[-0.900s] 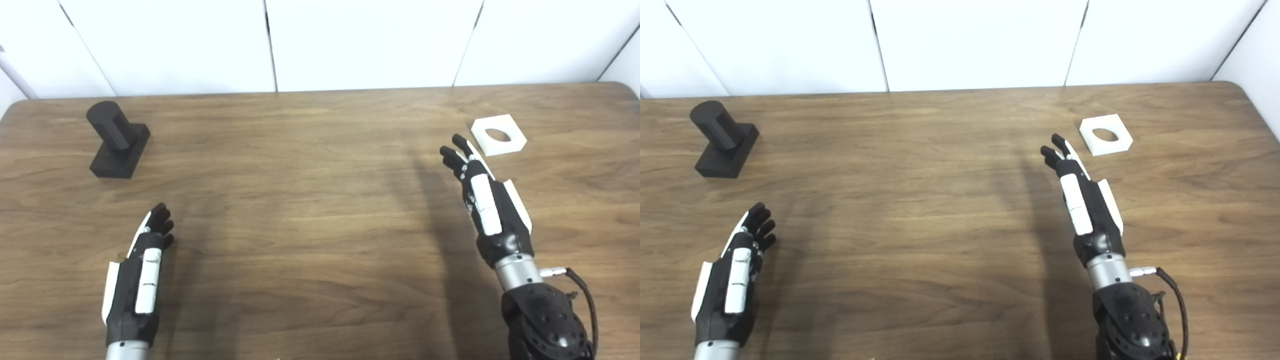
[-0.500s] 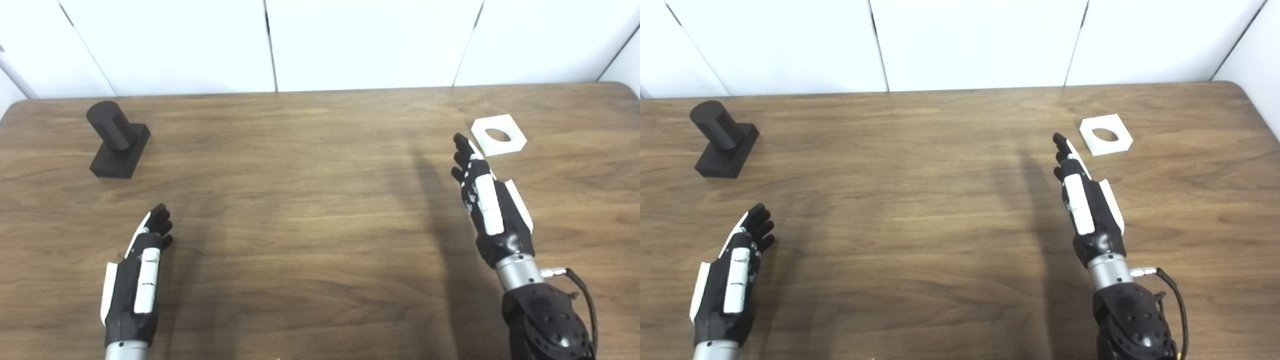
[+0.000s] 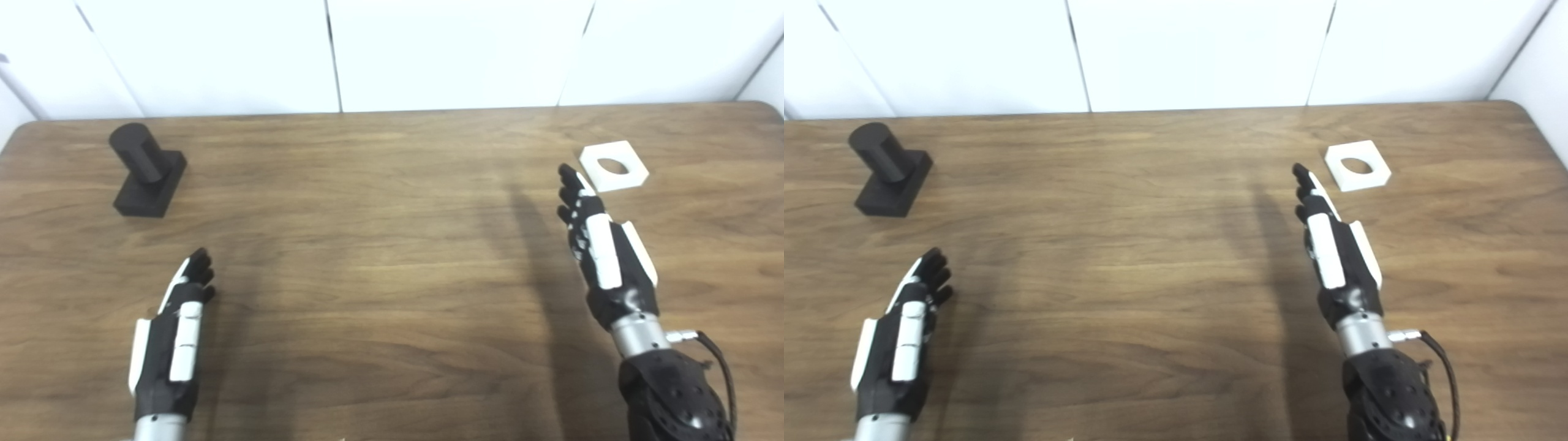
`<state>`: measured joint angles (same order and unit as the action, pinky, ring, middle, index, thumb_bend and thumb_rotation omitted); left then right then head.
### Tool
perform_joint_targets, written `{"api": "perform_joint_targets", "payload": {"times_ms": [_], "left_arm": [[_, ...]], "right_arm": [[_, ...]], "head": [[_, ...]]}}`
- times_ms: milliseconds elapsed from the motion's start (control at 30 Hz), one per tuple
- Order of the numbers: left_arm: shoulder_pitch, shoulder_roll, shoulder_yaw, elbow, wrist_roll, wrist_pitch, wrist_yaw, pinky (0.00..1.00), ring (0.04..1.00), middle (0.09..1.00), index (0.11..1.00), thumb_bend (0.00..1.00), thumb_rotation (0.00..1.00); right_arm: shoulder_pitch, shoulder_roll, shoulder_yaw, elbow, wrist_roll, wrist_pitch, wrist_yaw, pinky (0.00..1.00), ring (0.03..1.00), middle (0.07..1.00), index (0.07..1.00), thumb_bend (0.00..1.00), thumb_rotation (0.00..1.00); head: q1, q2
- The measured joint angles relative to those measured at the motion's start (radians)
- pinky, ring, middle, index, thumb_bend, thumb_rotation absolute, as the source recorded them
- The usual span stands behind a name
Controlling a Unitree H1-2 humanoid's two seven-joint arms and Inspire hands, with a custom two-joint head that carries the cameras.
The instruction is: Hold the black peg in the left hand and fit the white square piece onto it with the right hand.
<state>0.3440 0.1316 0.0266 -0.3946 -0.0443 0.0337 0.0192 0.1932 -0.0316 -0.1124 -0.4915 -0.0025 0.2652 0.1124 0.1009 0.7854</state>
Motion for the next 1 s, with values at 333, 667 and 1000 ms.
{"api": "perform_joint_targets", "payload": {"times_ms": [333,667,1000], "left_arm": [[-0.001,-0.008,-0.072,0.008,0.081,-0.041,0.030,0.91,0.939,0.947,0.925,0.61,0.90],[-0.003,-0.008,-0.109,0.038,0.120,-0.055,0.060,0.94,0.951,0.939,0.916,0.63,0.91],[-0.003,-0.007,-0.126,0.051,0.126,-0.072,0.085,0.97,0.976,0.952,0.917,0.62,0.91]], "right_arm": [[0.004,-0.015,-0.053,0.009,0.086,-0.005,0.038,1.00,1.000,1.000,1.000,0.50,1.00],[0.005,-0.017,-0.058,0.010,0.107,-0.011,0.067,1.00,1.000,0.999,0.996,0.55,1.00],[0.006,-0.017,-0.066,0.014,0.086,-0.016,0.057,1.00,0.973,0.960,0.949,0.63,1.00]], "head": [[0.243,-0.075],[0.287,-0.136],[0.273,-0.153]]}}
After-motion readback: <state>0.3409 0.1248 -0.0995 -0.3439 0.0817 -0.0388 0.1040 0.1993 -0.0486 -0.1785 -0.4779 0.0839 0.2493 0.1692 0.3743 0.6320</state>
